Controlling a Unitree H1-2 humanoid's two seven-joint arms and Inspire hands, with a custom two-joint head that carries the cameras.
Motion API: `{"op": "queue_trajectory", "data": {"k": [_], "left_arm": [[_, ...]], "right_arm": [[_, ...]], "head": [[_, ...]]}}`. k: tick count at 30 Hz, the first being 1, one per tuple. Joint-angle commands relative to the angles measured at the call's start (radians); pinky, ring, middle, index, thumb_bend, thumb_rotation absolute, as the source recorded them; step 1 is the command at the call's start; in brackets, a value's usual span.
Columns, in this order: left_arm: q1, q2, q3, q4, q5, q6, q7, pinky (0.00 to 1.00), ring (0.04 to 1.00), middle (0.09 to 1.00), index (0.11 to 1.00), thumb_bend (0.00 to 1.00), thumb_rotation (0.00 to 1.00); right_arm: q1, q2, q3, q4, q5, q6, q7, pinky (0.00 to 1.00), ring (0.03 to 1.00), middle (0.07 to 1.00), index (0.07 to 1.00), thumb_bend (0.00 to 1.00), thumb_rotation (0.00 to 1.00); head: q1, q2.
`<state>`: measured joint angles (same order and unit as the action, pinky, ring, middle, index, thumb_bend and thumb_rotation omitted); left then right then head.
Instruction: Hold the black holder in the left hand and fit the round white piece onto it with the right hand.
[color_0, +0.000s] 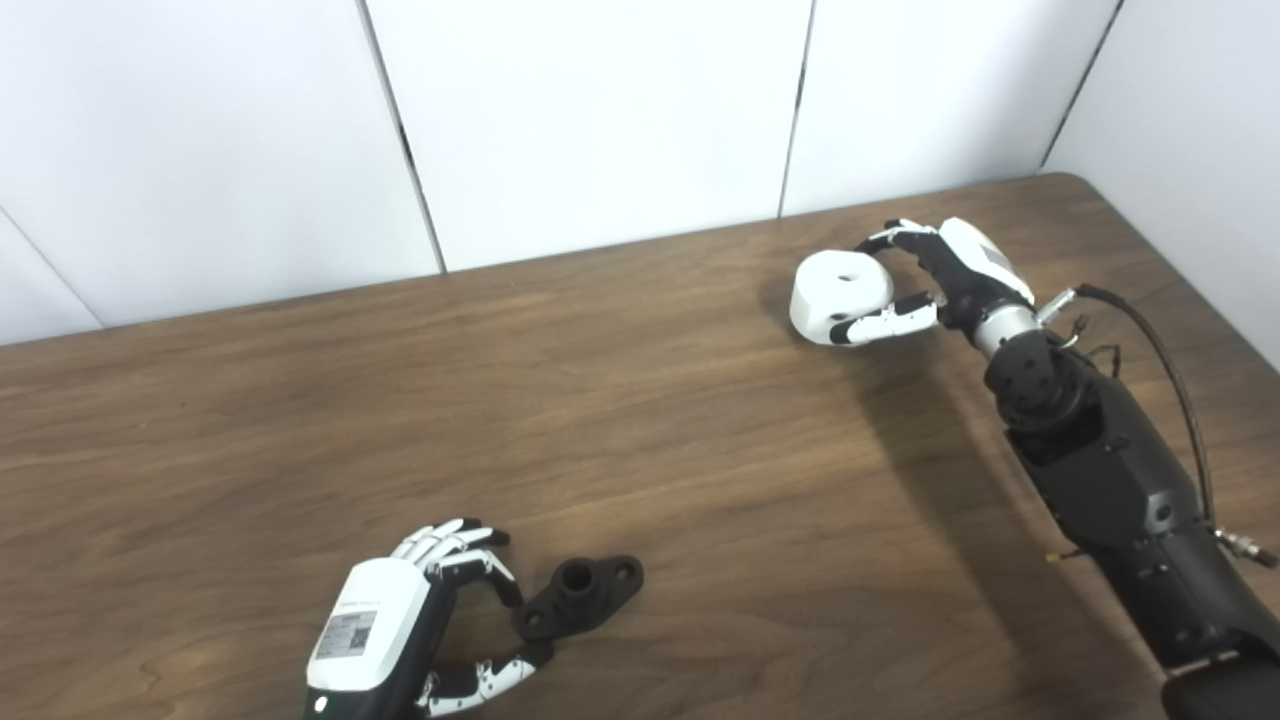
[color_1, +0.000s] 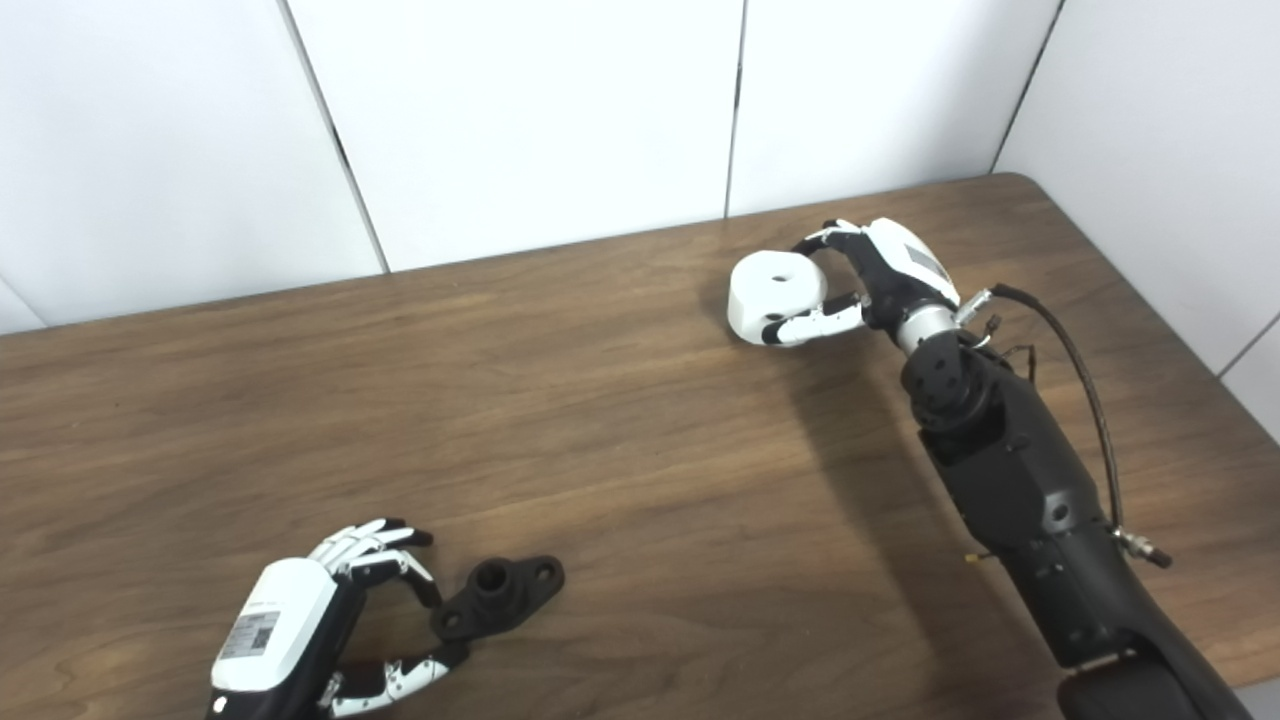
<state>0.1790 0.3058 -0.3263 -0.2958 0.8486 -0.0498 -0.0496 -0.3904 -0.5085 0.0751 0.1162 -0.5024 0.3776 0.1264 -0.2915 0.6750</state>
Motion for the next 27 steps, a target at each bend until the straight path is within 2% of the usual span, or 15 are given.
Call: {"op": "queue_trajectory", "data": {"k": [1, 15, 27], "left_arm": [[0.041, 0.023, 0.012, 0.039, 0.015, 0.054, -0.057, 0.85, 0.864, 0.787, 0.489, 0.52, 0.04], [0.041, 0.017, 0.015, 0.029, 0.015, 0.063, -0.071, 0.85, 0.866, 0.791, 0.488, 0.52, 0.04], [0.041, 0.006, 0.019, 0.029, 0.014, 0.062, -0.075, 0.85, 0.867, 0.792, 0.489, 0.52, 0.04]], "right_arm": [[-0.049, -0.037, -0.011, -0.024, -0.005, -0.03, -0.009, 0.87, 0.973, 0.931, 0.739, 0.85, 0.32], [-0.046, -0.038, -0.011, -0.024, -0.004, -0.043, -0.017, 0.88, 0.966, 0.914, 0.699, 0.84, 0.31], [-0.044, -0.032, -0.019, 0.003, 0.003, -0.093, -0.036, 0.88, 0.955, 0.892, 0.652, 0.82, 0.25]], "head": [[0.001, 0.003], [0.004, 0.005], [0.009, 0.002]]}}
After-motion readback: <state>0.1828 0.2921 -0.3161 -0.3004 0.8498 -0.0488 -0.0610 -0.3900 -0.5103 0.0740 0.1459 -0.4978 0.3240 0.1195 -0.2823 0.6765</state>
